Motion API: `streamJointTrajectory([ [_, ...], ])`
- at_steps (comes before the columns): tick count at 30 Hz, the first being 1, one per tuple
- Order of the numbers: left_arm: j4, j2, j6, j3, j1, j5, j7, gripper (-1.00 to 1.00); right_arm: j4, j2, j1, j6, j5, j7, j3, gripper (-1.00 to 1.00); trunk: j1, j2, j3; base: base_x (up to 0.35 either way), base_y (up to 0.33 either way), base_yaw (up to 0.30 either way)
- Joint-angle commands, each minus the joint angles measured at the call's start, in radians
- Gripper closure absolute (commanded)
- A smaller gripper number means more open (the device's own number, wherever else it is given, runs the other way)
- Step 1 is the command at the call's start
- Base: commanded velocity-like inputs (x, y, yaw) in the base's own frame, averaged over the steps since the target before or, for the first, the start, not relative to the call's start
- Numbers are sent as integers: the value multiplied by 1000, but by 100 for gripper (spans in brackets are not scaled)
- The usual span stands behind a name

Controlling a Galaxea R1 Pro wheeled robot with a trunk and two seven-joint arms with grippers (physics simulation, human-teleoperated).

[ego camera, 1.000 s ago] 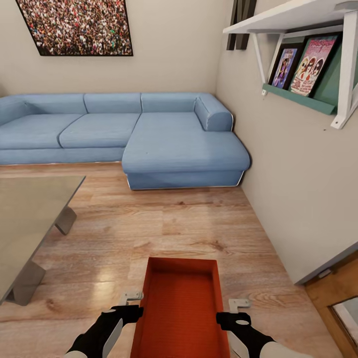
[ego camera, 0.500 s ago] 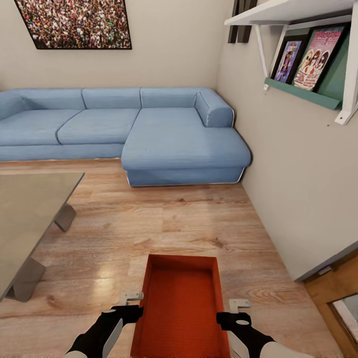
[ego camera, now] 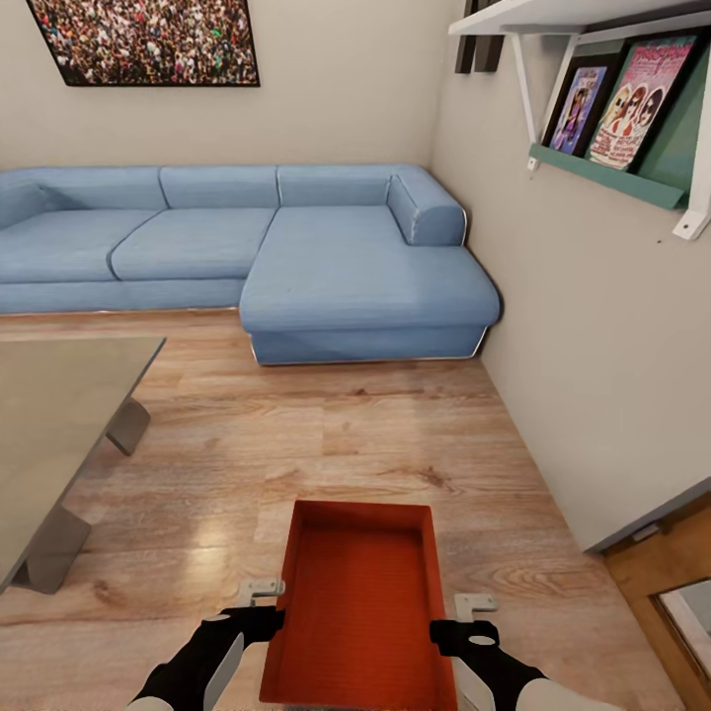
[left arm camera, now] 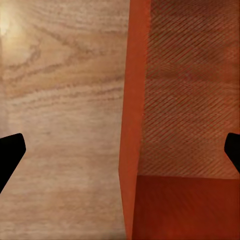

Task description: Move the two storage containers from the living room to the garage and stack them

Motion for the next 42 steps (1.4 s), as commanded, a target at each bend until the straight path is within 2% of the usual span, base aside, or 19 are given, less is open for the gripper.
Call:
streamJointTrajectory([
  [1, -2, 0, 6, -1, 0, 4, 3, -100, 0, 0, -1, -3, -10, -4, 8, -100, 0, 0, -1, 0, 0, 0],
  [32, -1, 0, 6, -2, 0, 4, 3, -100, 0, 2, -1, -3, -12, -2, 9, -100, 119, -217, -98, 0, 0, 0],
  [37, -1, 0, 6, -2, 0, 4, 3, -100, 0, 3, -1, -3, 9, -2, 8, -100, 119, -217, -98, 0, 0, 0],
  [42, -2, 0, 6, -2, 0, 4, 3, -100, 0, 3, -1, -3, 12, -2, 8, -100, 119, -217, -98, 0, 0, 0],
])
